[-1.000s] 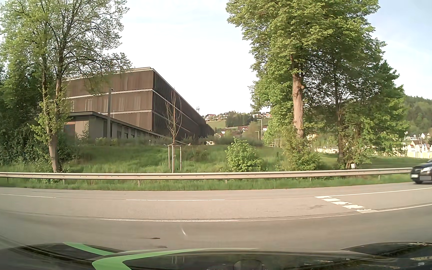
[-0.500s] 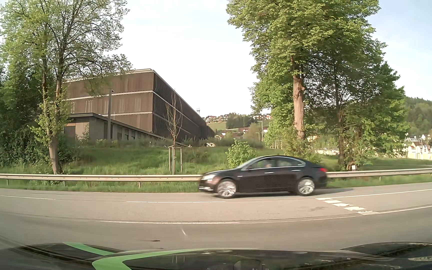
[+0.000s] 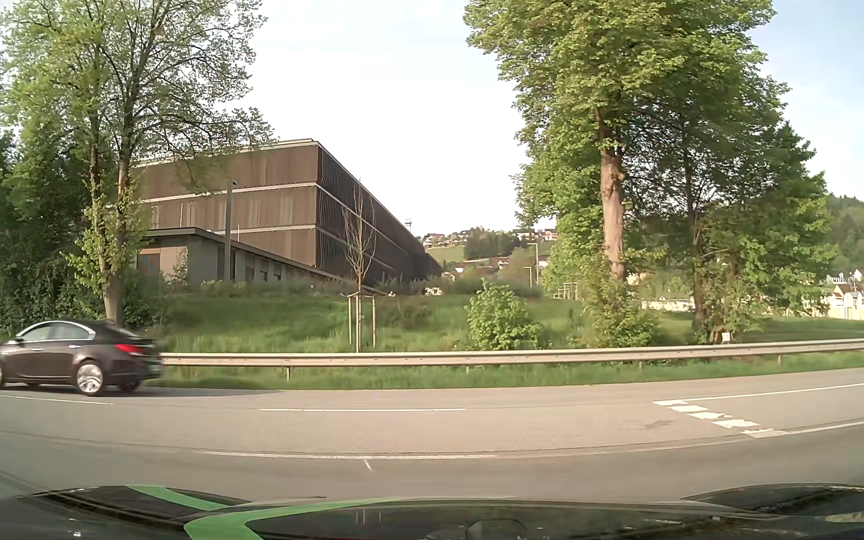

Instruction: Follow the waypoints while adhering to traffic rules and regulations

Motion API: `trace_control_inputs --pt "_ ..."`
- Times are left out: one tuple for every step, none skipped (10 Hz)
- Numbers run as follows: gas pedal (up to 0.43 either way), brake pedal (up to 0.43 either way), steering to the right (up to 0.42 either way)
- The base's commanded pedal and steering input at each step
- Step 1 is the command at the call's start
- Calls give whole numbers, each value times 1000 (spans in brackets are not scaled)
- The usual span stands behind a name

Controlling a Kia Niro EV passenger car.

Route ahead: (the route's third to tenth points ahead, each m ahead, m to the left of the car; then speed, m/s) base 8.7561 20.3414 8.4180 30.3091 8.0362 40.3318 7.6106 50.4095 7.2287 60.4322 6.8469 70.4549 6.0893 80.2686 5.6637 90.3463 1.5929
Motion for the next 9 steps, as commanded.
trace_control_inputs --pt "630 0 -330" --pt "630 0 -362" --pt "598 0 -389" --pt "591 0 -410" --pt "579 0 -430" --pt "551 0 -448" --pt "531 0 -459" --pt "512 0 -472" --pt "512 0 -480"
